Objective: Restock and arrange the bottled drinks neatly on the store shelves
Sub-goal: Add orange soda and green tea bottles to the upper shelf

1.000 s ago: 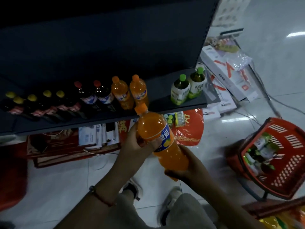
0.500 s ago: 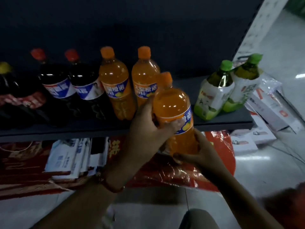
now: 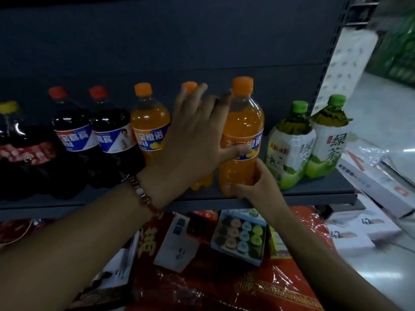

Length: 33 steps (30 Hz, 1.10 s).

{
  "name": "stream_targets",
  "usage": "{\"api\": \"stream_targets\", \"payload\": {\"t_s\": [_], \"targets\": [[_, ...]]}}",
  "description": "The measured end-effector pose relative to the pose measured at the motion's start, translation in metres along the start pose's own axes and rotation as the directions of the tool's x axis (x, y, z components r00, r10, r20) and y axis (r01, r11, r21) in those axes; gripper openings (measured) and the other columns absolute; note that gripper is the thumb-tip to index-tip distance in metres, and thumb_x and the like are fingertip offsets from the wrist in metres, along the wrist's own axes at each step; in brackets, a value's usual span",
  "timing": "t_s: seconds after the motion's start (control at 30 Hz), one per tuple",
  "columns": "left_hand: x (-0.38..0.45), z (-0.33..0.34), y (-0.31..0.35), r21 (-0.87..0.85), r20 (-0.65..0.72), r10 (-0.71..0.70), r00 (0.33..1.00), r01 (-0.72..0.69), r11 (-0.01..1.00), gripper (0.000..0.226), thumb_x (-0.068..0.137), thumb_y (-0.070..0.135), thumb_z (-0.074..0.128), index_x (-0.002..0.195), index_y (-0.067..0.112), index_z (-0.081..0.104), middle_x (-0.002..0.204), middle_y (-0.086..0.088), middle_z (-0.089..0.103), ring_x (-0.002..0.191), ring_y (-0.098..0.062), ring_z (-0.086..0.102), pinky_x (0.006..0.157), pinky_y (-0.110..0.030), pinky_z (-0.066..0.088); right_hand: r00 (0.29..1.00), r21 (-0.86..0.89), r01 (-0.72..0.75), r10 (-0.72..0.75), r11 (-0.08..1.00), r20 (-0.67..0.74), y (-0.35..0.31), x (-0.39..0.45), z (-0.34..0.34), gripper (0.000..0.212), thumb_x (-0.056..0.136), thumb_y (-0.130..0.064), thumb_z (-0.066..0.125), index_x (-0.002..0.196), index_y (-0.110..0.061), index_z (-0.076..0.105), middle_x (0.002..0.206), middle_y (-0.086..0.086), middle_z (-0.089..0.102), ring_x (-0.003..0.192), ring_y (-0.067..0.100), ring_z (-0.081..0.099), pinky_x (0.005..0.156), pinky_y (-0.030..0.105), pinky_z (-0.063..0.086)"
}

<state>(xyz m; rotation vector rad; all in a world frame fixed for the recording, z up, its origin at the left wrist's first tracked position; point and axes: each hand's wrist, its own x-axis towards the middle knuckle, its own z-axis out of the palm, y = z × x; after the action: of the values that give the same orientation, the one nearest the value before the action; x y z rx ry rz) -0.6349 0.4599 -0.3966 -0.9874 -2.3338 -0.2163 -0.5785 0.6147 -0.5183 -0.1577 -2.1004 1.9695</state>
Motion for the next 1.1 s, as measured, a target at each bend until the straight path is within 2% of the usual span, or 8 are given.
{"api": "stream_targets", "payload": {"t_s": [0.27, 0.6, 0.73, 0.8, 0.87, 0.93, 1.0, 1.1], "targets": [[0.024, 0.031, -0.011, 0.179, 0.005, 0.007, 1.000, -0.007, 0.984, 0.098, 0.080, 0.080, 0.042, 0.142, 0.005, 0.042, 0.138, -0.016, 0.053, 0.146, -0.037, 0.026, 0.120, -0.057, 0.005, 0.997, -0.112, -0.069, 0.064, 0.991, -0.046, 0.023, 0.040, -0.001, 0.089, 0.057, -0.039, 0.090, 0.133, -0.034, 0.045, 0.118, -0.006, 0.066, 0.106, 0.018, 0.064, 0.088, 0.045, 0.056], [0.030, 0.049, -0.014, 0.265, -0.089, -0.007, 0.996, 0.031, 0.964, 0.091, 0.086, 0.071, 0.050, 0.146, 0.004, 0.039, 0.125, -0.016, 0.065, 0.140, -0.034, 0.039, 0.120, -0.057, 0.006, 0.995, -0.061, -0.096, 0.094, 0.994, -0.026, 0.023, 0.066, 0.013, 0.070, 0.070, -0.011, 0.084, 0.121, -0.033, 0.041, 0.114, 0.000, 0.062, 0.098, 0.017, 0.064, 0.061, 0.021, 0.054], [0.031, 0.054, -0.012, 0.280, -0.102, -0.017, 0.995, 0.045, 0.959, 0.090, 0.085, 0.068, 0.052, 0.147, 0.005, 0.037, 0.124, -0.013, 0.065, 0.133, -0.031, 0.047, 0.120, -0.057, 0.004, 0.992, -0.149, -0.117, 0.110, 0.982, -0.057, 0.026, 0.070, 0.014, 0.081, 0.055, -0.036, 0.087, 0.120, -0.042, 0.039, 0.119, 0.000, 0.061, 0.104, 0.024, 0.064, 0.077, 0.044, 0.058], [0.030, 0.056, -0.012, 0.278, -0.109, -0.019, 0.994, 0.048, 0.959, 0.090, 0.086, 0.068, 0.052, 0.147, 0.005, 0.037, 0.124, -0.013, 0.065, 0.132, -0.031, 0.048, 0.120, -0.057, 0.005, 0.993, -0.157, -0.112, 0.106, 0.981, -0.045, 0.025, 0.071, 0.012, 0.080, 0.056, -0.031, 0.088, 0.123, -0.033, 0.044, 0.116, 0.007, 0.064, 0.100, 0.031, 0.065, 0.069, 0.040, 0.058], [0.030, 0.056, -0.012, 0.286, -0.114, -0.022, 0.993, 0.054, 0.957, 0.089, 0.086, 0.068, 0.051, 0.148, 0.005, 0.036, 0.126, -0.013, 0.064, 0.132, -0.031, 0.048, 0.120, -0.057, 0.006, 0.995, -0.209, -0.102, 0.096, 0.973, -0.039, 0.021, 0.070, 0.013, 0.081, 0.055, -0.028, 0.087, 0.125, -0.024, 0.045, 0.113, 0.014, 0.064, 0.098, 0.037, 0.065, 0.065, 0.037, 0.057], [0.029, 0.056, -0.010, 0.296, -0.114, -0.027, 0.993, 0.060, 0.953, 0.089, 0.087, 0.068, 0.050, 0.148, 0.005, 0.035, 0.129, -0.013, 0.062, 0.134, -0.031, 0.046, 0.120, -0.057, 0.005, 0.994, -0.266, -0.111, 0.107, 0.958, -0.029, 0.005, 0.061, 0.016, 0.078, 0.060, -0.031, 0.081, 0.128, -0.022, 0.042, 0.118, 0.010, 0.062, 0.105, 0.032, 0.062, 0.080, 0.045, 0.056], [0.027, 0.056, -0.010, 0.293, -0.122, -0.033, 0.992, 0.068, 0.954, 0.088, 0.087, 0.067, 0.052, 0.148, 0.006, 0.036, 0.132, -0.014, 0.060, 0.135, -0.032, 0.044, 0.120, -0.056, 0.006, 0.992, -0.497, -0.118, 0.125, 0.860, -0.019, -0.010, 0.051, 0.018, 0.073, 0.077, -0.033, 0.072, 0.136, -0.019, 0.032, 0.122, 0.005, 0.058, 0.111, 0.028, 0.057, 0.093, 0.045, 0.049], [0.020, 0.059, -0.010, 0.258, -0.130, -0.026, 0.991, 0.059, 0.964, 0.086, 0.086, 0.060, 0.060, 0.150, 0.010, 0.032, 0.140, -0.015, 0.053, 0.140, -0.034, 0.037, 0.120, -0.056, 0.006, 0.998, -0.664, -0.067, 0.050, 0.745, -0.044, -0.036, 0.031, 0.012, 0.064, 0.082, -0.029, 0.066, 0.136, -0.026, 0.031, 0.122, 0.000, 0.060, 0.108, 0.021, 0.060, 0.090, 0.041, 0.050]]}}
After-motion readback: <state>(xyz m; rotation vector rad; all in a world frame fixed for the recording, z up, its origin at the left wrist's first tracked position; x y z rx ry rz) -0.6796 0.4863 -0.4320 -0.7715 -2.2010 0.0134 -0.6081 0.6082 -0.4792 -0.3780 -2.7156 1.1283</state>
